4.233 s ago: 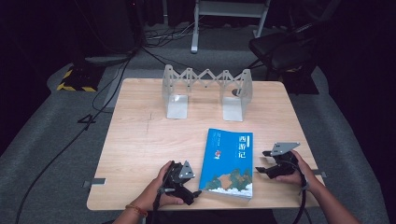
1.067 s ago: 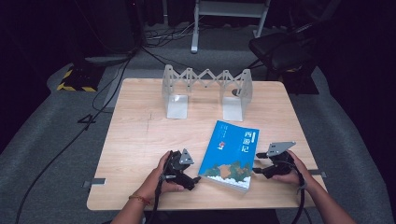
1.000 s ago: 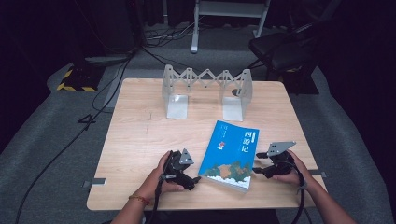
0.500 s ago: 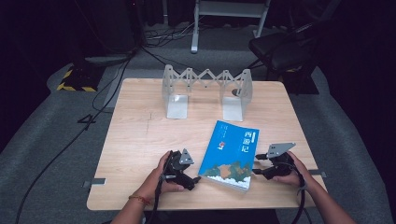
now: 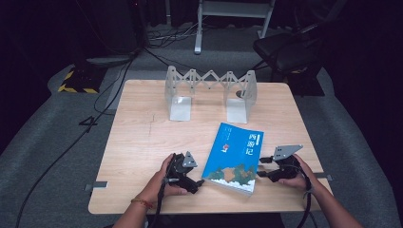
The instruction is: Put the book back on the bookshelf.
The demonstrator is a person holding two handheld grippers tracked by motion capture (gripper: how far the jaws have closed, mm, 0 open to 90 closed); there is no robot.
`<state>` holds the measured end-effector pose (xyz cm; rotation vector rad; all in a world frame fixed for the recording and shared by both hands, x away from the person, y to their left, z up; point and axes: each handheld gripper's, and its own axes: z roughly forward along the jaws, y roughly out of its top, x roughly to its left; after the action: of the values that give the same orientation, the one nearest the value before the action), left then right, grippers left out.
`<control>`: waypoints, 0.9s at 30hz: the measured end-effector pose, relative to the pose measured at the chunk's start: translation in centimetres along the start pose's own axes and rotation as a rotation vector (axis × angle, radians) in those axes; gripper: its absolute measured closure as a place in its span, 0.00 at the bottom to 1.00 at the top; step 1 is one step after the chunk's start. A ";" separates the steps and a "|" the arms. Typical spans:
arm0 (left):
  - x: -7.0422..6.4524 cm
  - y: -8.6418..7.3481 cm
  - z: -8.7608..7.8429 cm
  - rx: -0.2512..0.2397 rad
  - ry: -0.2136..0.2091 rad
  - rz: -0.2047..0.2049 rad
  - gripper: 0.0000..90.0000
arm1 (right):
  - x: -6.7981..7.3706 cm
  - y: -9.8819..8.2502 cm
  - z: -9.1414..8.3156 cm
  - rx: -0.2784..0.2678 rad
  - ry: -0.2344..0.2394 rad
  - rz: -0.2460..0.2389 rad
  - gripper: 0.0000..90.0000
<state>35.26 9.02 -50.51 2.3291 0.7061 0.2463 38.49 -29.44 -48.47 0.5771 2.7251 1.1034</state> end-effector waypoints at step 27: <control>-6.9 4.8 -1.3 -0.100 -0.103 0.190 0.19 | 0.3 2.5 -1.5 -0.139 -0.021 0.075 0.45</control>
<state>31.13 2.94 -46.25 2.2954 0.4125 0.2386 38.57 -28.66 -45.64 0.6695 2.6023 1.2846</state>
